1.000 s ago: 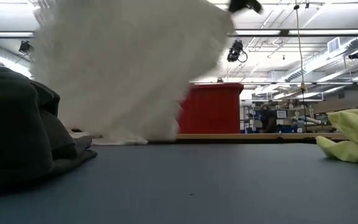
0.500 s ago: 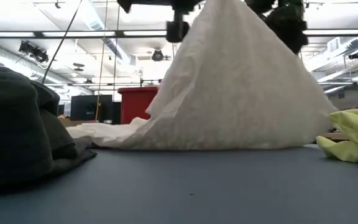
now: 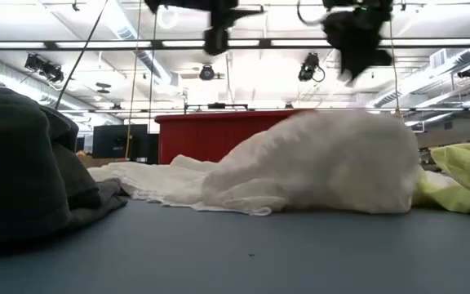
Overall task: Fold laundry
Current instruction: Fold the white shirt
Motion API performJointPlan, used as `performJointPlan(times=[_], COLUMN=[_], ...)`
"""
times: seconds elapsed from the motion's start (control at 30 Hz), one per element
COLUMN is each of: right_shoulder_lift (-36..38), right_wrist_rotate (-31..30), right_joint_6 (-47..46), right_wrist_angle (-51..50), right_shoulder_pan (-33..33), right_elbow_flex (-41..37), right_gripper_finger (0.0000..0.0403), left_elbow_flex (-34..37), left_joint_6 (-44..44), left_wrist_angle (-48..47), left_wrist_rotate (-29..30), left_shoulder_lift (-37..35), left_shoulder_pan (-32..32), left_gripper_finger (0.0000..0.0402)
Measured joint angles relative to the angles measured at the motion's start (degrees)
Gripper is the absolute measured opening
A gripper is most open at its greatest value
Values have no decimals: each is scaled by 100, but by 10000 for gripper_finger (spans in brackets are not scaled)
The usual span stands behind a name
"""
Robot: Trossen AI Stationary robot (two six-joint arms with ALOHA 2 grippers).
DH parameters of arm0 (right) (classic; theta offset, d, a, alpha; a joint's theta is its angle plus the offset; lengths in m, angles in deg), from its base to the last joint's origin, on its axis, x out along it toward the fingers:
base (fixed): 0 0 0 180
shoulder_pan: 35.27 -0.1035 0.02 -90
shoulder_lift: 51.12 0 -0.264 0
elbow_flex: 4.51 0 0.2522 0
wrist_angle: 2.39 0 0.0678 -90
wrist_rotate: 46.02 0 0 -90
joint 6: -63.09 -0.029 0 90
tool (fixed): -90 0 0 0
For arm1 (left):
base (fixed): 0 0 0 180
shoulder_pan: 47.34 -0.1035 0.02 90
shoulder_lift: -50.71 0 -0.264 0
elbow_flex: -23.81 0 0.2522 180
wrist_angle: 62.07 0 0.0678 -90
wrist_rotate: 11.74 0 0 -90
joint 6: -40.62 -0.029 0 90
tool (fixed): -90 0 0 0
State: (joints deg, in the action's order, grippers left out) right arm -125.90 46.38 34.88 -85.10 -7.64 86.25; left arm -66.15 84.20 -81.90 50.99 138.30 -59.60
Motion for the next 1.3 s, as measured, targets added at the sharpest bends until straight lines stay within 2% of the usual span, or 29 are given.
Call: performJointPlan(times=[0.1,0.2,0.27,0.33,0.57,0.73,0.9,1.0,1.1,1.2,1.3], right_shoulder_lift=[-88,-365,-630,-929,-2074,-2774,-3416,-3732,-3870,-3815,-3616], right_wrist_rotate=[-4,44,44,44,-309,125,157,343,927,1568,1697], right_joint_6=[-277,-546,-664,-709,-854,-1137,-1305,-1296,-999,-458,122], right_wrist_angle=[1419,2575,3073,3340,3573,4335,4793,4537,4153,3341,2303], right_shoulder_pan=[-155,-344,-528,-724,-1229,-1228,-1095,-1101,-1208,-1430,-1738], right_elbow_flex=[-50,-131,-159,-160,-169,-169,-167,-169,-169,-167,-167], right_gripper_finger=[144,142,142,142,142,142,141,135,124,112,102], left_elbow_flex=[-5,-7,19,213,2057,3257,4191,4657,4991,5188,5221], left_joint_6=[-659,-1399,-1841,-2115,-2070,-1867,-1733,-1455,-1119,-875,-723], left_wrist_angle=[-1143,-2779,-3825,-4468,-4580,-4585,-4285,-3909,-3749,-3681,-3694], left_wrist_rotate=[119,643,977,1154,1197,1131,1111,1120,1145,1139,1183], left_shoulder_lift=[-296,-431,-416,-424,-1495,-2282,-2378,-2378,-2384,-2409,-2426], left_shoulder_pan=[-406,-782,-935,-987,-1462,-1780,-1869,-1972,-2062,-2105,-2105], left_gripper_finger=[149,150,150,150,150,150,150,150,150,150,150])
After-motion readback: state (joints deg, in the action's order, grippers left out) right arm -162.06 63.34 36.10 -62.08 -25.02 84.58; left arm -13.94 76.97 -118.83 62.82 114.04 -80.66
